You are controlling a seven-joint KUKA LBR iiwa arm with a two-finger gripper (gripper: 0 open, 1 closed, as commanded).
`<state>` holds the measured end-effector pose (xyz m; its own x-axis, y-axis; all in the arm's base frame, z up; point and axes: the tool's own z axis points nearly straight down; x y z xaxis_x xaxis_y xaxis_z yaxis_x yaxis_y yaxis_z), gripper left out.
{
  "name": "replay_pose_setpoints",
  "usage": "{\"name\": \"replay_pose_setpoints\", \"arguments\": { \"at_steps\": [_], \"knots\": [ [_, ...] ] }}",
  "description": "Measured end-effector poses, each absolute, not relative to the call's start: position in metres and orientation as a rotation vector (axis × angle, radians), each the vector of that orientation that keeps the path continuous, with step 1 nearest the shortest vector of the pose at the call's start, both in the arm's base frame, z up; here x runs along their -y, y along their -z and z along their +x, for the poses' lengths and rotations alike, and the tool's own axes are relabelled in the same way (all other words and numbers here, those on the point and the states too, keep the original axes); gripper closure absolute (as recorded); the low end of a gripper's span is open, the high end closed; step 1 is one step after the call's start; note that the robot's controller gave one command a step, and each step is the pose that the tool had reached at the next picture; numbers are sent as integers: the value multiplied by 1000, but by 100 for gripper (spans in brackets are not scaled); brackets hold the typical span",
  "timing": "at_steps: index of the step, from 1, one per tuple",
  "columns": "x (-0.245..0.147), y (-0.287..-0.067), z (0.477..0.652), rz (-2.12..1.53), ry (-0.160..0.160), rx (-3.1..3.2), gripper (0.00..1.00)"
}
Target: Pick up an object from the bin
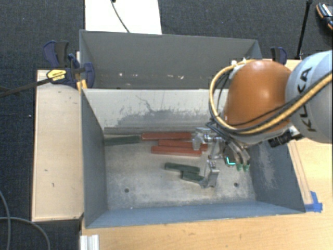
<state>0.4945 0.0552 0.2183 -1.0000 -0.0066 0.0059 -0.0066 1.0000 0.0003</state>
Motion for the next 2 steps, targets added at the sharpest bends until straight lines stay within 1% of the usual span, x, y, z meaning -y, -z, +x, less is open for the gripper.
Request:
{"name": "replay_pose_setpoints", "arguments": {
  "at_steps": [1, 2],
  "knots": [
    [-55, -222, 496, 7, 1, 3144, 0],
    [-53, -172, 498, -145, 2, 3144, 0]
  ]
}}
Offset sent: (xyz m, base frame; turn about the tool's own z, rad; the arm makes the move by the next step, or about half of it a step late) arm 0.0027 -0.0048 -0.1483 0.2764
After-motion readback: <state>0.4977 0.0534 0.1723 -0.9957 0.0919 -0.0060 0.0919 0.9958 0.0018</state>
